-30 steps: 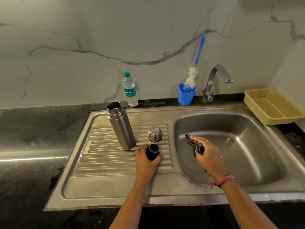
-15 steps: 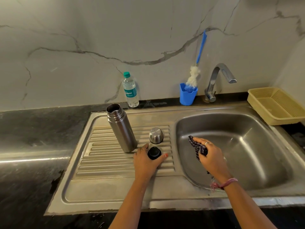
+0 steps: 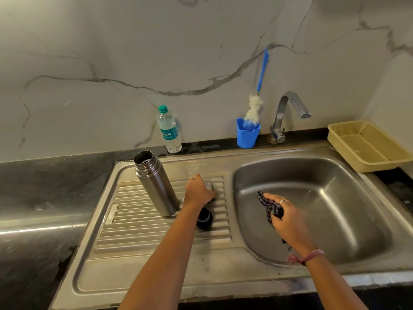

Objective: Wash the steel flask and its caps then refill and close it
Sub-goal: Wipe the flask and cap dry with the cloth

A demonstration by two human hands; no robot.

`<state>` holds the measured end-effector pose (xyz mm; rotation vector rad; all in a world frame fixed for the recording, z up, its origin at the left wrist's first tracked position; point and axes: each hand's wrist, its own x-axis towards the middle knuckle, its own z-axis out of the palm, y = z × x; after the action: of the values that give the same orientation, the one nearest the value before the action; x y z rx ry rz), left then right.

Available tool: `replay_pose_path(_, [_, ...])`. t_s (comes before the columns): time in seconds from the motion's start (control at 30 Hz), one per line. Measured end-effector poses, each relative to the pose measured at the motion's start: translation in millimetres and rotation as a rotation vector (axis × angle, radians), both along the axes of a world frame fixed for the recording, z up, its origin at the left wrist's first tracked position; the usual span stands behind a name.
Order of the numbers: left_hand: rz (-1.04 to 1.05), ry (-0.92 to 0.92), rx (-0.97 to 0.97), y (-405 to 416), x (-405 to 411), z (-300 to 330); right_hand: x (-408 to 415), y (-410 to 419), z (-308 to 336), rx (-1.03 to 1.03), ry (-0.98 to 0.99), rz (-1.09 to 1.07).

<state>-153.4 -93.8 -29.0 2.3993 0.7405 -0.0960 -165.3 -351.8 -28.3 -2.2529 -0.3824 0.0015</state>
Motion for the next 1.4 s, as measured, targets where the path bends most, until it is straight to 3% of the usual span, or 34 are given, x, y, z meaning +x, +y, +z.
replay_pose_path(0.3, [-0.026, -0.008, 0.022, -6, 8, -5, 12, -27, 2, 0.009, 0.099, -0.066])
replay_pose_path(0.4, [-0.026, -0.068, -0.107, -21, 14, 10, 16, -39, 7, 0.024, 0.122, -0.064])
replay_pose_path(0.53, [0.004, -0.146, -0.428, -59, 22, 30, 23, -56, 13, 0.021, 0.114, -0.083])
replay_pose_path(0.77, [-0.021, -0.17, -0.475, -126, 31, 33, 37, -85, 26, 0.075, 0.121, -0.082])
replay_pose_path(0.87, [0.069, -0.175, -0.701, -148, 32, 36, 42, -99, 28, 0.117, 0.161, -0.119])
replay_pose_path(1.0, [0.342, -0.205, -1.299, -175, 32, 49, 47, -114, 34, 0.338, 0.338, -0.179])
replay_pose_path(1.1, [0.48, -0.194, -1.565, -191, 32, 47, 50, -122, 42, 0.47, 0.36, -0.22])
replay_pose_path(1.4, [0.528, -0.193, -1.654, -232, 35, 42, 62, -132, 60, 0.527, 0.208, -0.219])
